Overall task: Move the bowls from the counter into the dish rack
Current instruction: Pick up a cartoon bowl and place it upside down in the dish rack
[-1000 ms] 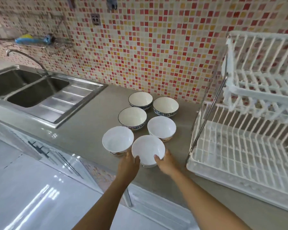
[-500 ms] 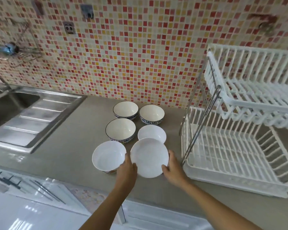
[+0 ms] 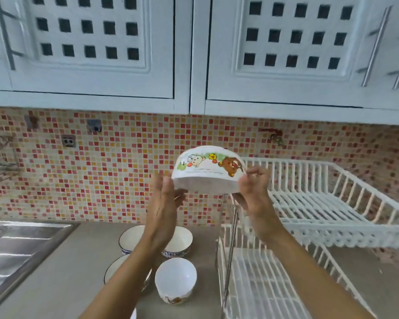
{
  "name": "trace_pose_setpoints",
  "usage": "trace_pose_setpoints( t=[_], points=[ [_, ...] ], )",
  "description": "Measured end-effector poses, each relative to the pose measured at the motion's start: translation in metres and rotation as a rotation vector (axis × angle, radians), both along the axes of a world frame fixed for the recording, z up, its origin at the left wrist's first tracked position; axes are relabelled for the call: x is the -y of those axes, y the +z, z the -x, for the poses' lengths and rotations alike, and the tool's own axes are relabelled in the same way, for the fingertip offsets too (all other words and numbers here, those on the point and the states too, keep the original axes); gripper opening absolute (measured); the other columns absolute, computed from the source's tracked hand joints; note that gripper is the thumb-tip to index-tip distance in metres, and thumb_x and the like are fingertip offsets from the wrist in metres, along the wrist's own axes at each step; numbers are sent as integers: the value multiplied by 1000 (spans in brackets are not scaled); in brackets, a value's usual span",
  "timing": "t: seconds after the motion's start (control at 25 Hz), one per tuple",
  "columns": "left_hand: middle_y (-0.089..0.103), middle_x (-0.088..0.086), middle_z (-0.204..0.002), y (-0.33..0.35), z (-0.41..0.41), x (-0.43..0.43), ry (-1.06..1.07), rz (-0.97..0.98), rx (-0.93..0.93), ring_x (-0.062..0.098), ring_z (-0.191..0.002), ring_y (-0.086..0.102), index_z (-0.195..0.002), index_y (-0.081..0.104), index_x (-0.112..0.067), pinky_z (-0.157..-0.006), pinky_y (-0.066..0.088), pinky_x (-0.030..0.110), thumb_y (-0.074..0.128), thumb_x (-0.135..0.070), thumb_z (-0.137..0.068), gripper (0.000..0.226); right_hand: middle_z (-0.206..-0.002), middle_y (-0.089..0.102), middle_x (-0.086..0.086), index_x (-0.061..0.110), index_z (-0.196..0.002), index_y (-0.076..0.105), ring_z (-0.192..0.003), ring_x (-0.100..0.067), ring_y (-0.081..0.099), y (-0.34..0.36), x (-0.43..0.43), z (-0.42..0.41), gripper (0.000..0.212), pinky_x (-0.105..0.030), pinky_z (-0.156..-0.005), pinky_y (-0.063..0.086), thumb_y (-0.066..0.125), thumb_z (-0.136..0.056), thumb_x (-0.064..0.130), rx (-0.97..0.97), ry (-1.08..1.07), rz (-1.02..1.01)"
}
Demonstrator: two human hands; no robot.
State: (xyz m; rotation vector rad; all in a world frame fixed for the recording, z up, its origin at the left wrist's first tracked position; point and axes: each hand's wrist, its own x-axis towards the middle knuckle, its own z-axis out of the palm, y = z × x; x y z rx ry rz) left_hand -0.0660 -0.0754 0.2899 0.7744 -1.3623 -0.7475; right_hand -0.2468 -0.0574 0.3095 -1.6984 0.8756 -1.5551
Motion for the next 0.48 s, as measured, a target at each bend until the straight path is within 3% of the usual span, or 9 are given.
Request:
trace_pose_setpoints(
  t=[0.12, 0.28, 0.4, 0.48],
  points=[
    [52, -20, -107, 37, 31, 11, -109, 24, 121, -2, -98, 56, -102, 40, -36, -82, 48, 15, 28, -65, -79, 39, -109, 65, 10, 38, -104, 38, -98, -2, 64, 31, 9, 60, 70, -22, -83, 52, 75, -52, 68, -30, 40, 8],
    [56, -16, -105, 61, 79, 35, -215, -16, 378, -6, -93, 56, -125, 33, -23, -70, 43, 13, 39, -65, -81, 60, -125, 59, 5, 41, -129, 32, -102, -4, 66, 45, 22, 135, 103, -18, -77, 54, 80, -42, 68, -239, 23, -97],
    [60, -2, -119, 59, 114, 65, -338, -74, 580, 11, -99, 66, -137, 26, -27, -79, 57, 24, 62, -62, -74, 81, -144, 42, 7, 37, -142, 26, -122, -9, 55, 40, 42, 178, 112, -25, -92, 51, 80, -47, 63, -441, -43, -148],
    [56, -1, -122, 57, 135, 84, -348, -50, 722, 16, -104, 64, -139, 26, -29, -87, 57, 31, 72, -51, -72, 84, -153, 29, 6, 33, -148, 19, -132, -15, 44, 37, 58, 196, 110, -26, -98, 45, 79, -57, 48, -538, -105, -187]
  ],
)
